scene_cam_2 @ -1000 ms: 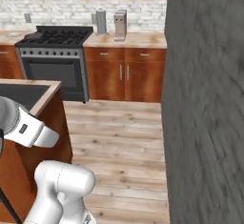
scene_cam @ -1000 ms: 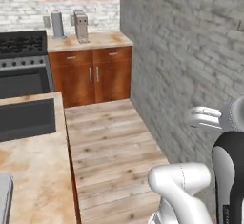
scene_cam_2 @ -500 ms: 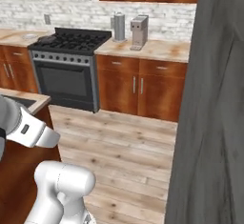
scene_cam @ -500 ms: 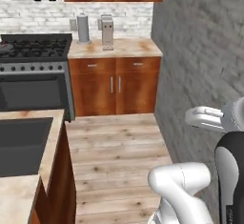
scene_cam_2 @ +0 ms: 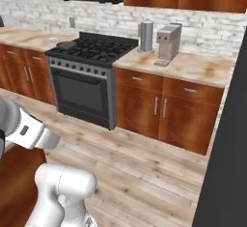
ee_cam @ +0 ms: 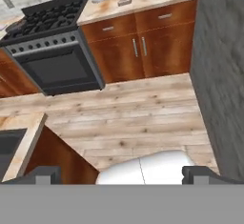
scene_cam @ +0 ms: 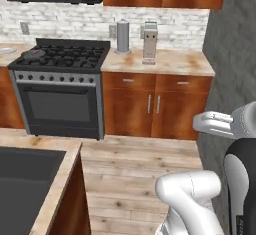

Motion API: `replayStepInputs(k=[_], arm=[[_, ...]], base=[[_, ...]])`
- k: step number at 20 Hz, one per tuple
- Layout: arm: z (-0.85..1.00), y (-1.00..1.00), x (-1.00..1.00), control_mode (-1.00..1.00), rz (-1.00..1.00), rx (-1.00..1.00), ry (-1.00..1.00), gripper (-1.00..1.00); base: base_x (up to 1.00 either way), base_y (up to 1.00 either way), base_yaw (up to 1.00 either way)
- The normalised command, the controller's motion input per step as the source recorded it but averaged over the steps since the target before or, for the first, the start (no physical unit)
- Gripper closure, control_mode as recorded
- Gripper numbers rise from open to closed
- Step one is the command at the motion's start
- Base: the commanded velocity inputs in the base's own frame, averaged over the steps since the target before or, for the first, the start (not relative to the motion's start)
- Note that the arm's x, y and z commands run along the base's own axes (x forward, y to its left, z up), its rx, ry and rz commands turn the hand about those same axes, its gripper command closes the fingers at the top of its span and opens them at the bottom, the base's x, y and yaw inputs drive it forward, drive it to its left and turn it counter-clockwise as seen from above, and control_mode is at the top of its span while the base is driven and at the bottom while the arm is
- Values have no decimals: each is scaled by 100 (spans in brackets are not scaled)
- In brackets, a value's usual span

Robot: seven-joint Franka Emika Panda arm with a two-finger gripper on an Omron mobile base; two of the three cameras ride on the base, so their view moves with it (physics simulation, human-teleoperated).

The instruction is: Place the cold items (banana and broccoli) from the fridge in one tupperware on the dining counter. Place the warm items (kebab skewer and hot dog) in the stove area in another tupperware.

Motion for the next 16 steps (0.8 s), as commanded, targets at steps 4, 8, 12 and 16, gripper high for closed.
replayStepInputs(k=[4, 8, 12, 16], arm=[[0, 0, 0, 100, 0, 0, 0, -100], [0, 0, 0, 100, 0, 0, 0, -100], [0, 0, 0, 100, 0, 0, 0, -100], [0, 0, 0, 100, 0, 0, 0, -100]], base=[[100, -28, 29], [100, -19, 28], [100, -6, 26], [100, 0, 21]])
